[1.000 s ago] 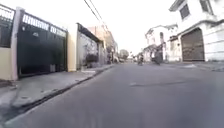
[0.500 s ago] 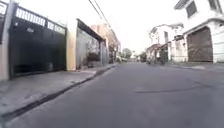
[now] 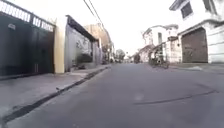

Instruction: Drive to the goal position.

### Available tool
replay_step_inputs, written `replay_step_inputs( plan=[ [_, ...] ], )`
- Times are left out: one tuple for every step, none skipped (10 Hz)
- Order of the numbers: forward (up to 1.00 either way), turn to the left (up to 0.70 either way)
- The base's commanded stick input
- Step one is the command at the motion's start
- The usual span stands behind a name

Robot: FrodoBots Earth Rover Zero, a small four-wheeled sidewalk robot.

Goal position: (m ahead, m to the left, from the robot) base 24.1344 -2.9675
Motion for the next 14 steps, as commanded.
replay_step_inputs(
  plan=[
    [1.00,-0.21],
    [1.00,-0.39],
    [1.00,-0.39],
    [1.00,-0.39],
    [1.00,0.01],
    [1.00,0.01],
    [1.00,0.01],
    [1.00,0.01],
    [1.00,-0.39],
    [1.00,-0.39],
    [1.00,-0.28],
    [1.00,-0.07],
    [1.00,0.01],
    [1.00,0.01]
  ],
)
